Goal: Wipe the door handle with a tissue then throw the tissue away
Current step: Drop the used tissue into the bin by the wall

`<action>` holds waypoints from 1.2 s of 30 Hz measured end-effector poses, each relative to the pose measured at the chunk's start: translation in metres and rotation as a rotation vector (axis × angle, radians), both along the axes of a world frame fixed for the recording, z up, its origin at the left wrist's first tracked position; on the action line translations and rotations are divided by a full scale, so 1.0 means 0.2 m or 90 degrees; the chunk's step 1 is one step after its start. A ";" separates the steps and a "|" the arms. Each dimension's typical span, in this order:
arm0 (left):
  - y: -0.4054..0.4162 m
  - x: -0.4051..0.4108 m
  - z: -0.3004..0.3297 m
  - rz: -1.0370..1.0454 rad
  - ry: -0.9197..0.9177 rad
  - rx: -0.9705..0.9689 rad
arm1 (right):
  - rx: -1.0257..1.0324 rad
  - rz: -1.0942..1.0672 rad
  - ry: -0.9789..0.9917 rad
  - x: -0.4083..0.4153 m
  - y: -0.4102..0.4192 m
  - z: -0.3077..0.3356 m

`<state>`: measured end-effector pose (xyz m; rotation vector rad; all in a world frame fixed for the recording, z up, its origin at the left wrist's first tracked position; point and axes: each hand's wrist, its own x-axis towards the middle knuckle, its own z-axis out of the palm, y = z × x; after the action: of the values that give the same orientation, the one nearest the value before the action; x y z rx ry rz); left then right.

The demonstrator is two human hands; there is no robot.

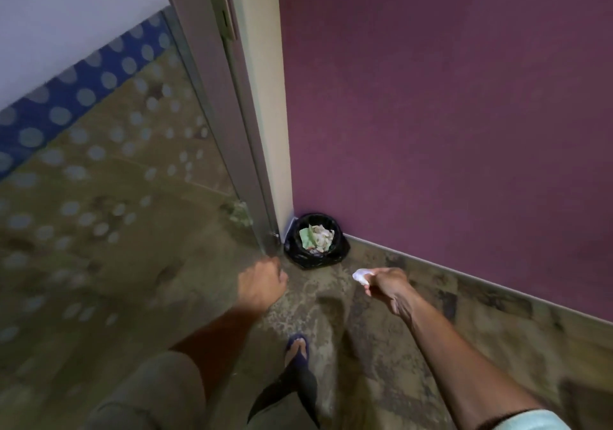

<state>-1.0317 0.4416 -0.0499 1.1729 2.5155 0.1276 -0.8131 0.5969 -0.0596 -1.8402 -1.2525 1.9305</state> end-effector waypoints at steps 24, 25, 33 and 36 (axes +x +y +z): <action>0.39 -0.35 -0.50 0.001 -0.157 -0.071 | -0.029 0.077 -0.309 -0.48 0.31 -0.56; 0.40 -0.36 -0.51 -0.002 -0.152 -0.078 | -0.042 0.094 -0.340 -0.50 0.34 -0.57; 0.45 -0.43 -0.56 0.000 -0.150 -0.095 | -0.124 0.074 -0.239 -0.54 0.41 -0.66; 0.47 -0.44 -0.57 0.004 -0.154 -0.104 | -0.106 0.038 -0.340 -0.63 0.41 -0.68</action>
<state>-1.1201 0.5364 -0.1633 1.0197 2.2718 0.0607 -0.9391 0.6785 -0.1946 -2.5466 -1.3225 1.6667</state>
